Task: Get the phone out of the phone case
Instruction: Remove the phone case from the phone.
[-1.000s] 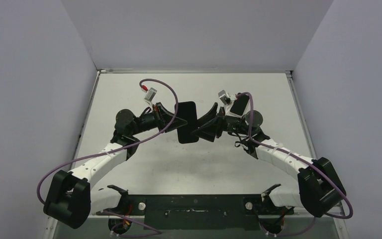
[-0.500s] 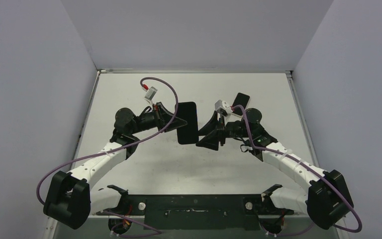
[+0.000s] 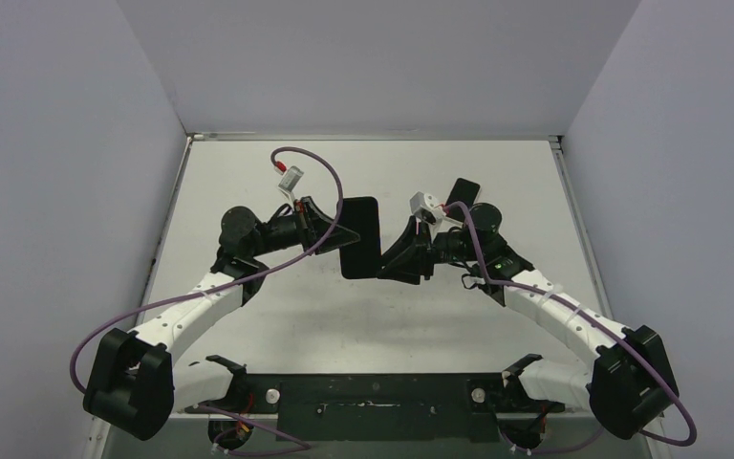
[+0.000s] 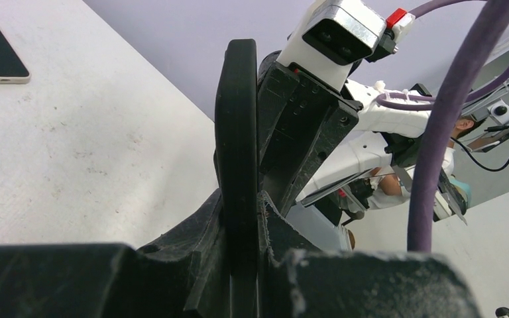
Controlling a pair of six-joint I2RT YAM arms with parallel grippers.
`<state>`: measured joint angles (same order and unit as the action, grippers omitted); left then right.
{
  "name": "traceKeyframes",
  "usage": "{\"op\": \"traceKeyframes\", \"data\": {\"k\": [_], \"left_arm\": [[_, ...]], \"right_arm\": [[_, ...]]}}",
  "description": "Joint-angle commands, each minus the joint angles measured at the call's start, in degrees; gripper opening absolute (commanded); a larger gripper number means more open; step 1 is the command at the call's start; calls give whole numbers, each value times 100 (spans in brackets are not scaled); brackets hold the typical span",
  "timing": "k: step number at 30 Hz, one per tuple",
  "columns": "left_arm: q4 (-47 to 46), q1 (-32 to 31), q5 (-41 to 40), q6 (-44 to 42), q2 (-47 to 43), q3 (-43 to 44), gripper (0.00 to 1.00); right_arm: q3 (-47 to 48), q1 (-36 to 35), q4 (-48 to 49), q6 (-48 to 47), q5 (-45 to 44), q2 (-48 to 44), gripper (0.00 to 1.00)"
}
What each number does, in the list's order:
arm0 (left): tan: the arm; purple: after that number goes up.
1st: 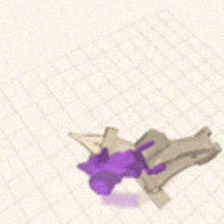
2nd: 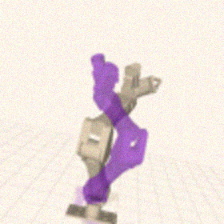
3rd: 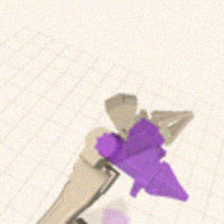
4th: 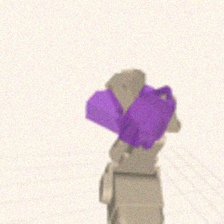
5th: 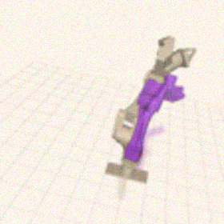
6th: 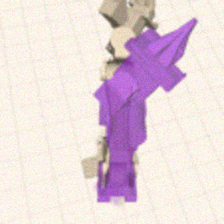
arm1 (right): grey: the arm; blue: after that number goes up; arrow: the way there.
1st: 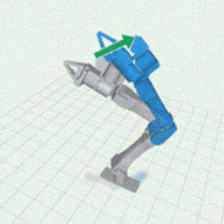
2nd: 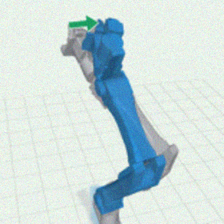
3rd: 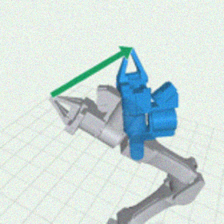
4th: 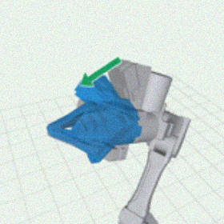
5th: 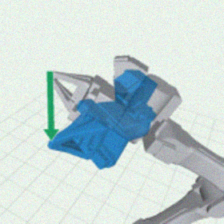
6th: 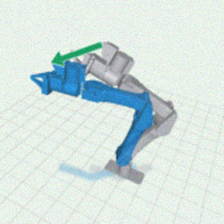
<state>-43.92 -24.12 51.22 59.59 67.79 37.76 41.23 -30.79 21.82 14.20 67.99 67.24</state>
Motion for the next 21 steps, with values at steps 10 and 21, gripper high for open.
{"op": "traceKeyframes", "data": {"k": [10,21], "left_arm": [[-496,-31,165,391,60,500,0],[-1180,-31,156,1112,253,334,0]], "right_arm": [[338,-147,-98,-983,313,164,14],[524,-569,-957,-2680,-167,273,2]]}}
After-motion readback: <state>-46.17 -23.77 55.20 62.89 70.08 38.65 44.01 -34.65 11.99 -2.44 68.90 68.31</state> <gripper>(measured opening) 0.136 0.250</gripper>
